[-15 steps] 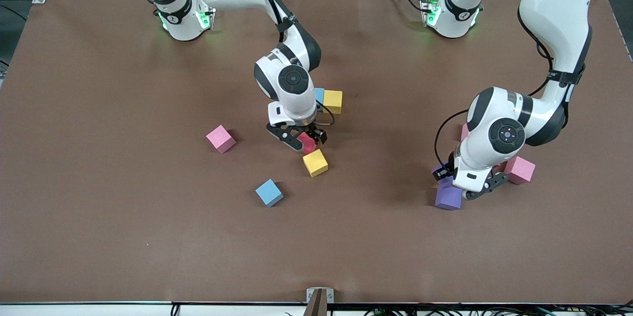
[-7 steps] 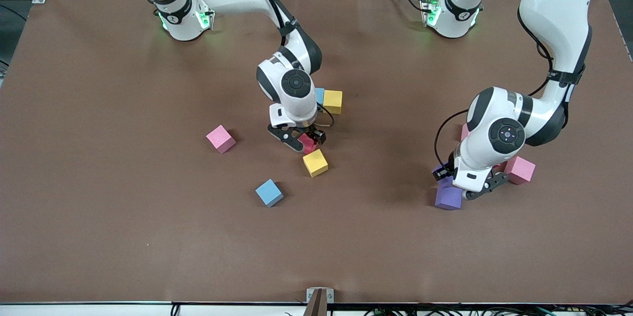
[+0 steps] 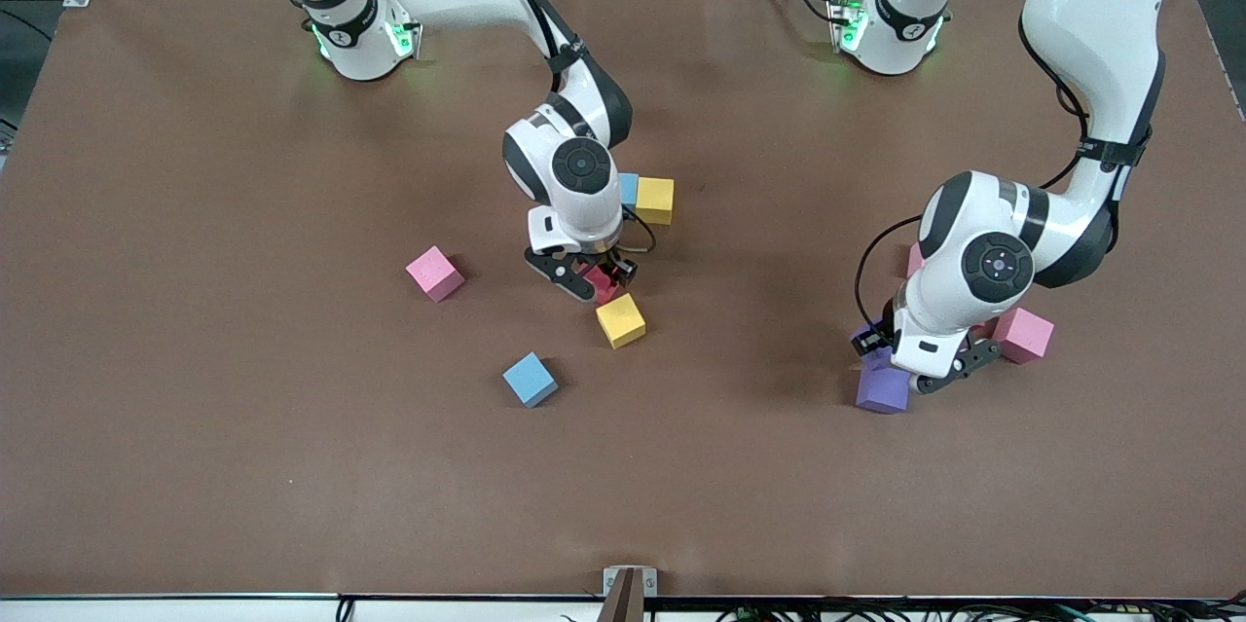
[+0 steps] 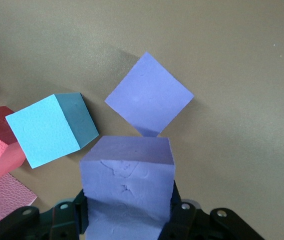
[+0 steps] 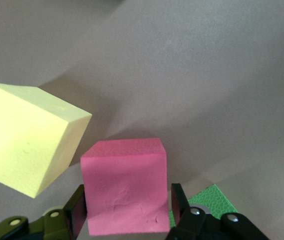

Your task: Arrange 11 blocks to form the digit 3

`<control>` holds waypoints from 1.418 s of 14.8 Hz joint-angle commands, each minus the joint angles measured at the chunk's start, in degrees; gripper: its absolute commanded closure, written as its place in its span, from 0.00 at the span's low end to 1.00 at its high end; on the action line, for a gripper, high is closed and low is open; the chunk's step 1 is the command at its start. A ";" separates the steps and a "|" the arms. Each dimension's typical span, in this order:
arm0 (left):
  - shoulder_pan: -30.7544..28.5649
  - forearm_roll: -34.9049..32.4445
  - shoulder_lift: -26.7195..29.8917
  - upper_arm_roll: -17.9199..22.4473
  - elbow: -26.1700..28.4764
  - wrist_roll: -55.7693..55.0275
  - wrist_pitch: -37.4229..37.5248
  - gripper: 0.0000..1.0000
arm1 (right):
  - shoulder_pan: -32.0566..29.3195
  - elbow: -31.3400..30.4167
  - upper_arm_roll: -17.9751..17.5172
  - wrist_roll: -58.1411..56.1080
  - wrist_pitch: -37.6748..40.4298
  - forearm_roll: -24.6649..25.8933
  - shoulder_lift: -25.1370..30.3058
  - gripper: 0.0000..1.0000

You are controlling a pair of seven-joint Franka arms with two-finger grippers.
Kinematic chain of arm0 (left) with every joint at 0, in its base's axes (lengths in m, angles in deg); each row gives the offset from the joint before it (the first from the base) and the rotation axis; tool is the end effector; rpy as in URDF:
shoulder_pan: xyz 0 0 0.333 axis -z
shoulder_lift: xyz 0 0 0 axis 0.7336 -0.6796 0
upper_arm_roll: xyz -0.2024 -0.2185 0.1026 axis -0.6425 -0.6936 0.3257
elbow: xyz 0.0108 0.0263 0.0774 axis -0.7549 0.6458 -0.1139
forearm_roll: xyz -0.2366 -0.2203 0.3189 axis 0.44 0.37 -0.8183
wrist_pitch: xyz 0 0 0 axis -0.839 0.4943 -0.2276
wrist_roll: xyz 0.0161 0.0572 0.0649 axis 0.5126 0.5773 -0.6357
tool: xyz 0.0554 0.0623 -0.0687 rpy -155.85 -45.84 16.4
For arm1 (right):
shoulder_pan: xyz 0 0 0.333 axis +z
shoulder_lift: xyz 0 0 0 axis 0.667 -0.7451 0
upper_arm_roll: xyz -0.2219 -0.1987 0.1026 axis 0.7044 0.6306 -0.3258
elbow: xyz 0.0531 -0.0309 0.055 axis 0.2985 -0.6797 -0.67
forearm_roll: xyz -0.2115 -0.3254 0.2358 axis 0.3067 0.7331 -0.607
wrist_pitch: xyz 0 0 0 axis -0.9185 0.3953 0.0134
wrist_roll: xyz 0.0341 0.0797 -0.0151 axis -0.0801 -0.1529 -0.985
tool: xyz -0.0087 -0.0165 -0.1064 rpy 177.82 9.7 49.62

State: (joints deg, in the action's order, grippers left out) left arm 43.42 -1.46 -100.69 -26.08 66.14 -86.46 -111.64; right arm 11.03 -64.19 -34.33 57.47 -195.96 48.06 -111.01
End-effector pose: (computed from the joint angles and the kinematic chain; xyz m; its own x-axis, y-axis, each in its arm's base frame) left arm 0.6773 -0.1666 0.2309 0.8989 0.4379 -0.0136 0.4372 -0.8986 -0.0363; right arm 0.5379 0.5066 0.1769 0.8130 -0.5820 0.0174 -0.5817 -0.8132 -0.0182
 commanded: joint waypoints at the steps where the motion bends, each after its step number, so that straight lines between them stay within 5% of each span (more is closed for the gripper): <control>1: 0.25 -1.15 -0.09 -0.08 -0.32 -1.22 0.88 0.57 | -0.57 1.00 -0.16 -0.36 -0.69 0.98 -0.85 0.18; 4: 0.25 -1.15 -0.09 -0.08 -0.32 -1.22 0.88 0.57 | -1.01 1.09 -0.16 -0.36 -0.69 1.07 -1.20 0.26; 7: 0.25 -1.15 -0.09 -0.08 -0.32 -1.22 0.88 0.57 | -0.92 1.09 -0.16 -3.69 -0.77 1.42 -1.11 0.57; 9: 0.25 -1.15 -0.09 -0.08 -0.32 -1.22 0.88 0.57 | -0.92 1.00 -0.16 -5.88 -1.47 1.42 -1.02 0.68; 11: 0.16 -1.15 -0.09 -0.08 -0.32 -1.22 0.88 0.57 | -1.01 1.00 -0.16 -10.27 -1.48 1.25 -0.85 0.94; 21: 0.16 -1.15 0.17 -0.08 -0.32 -1.30 0.88 0.57 | -2.24 -2.07 -0.25 -31.02 -0.69 0.63 1.08 0.97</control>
State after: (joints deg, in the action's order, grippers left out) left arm 43.43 -1.46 -100.70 -26.08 66.19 -86.46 -111.56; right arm 9.48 -63.69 -34.09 29.23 -196.83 48.63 -111.67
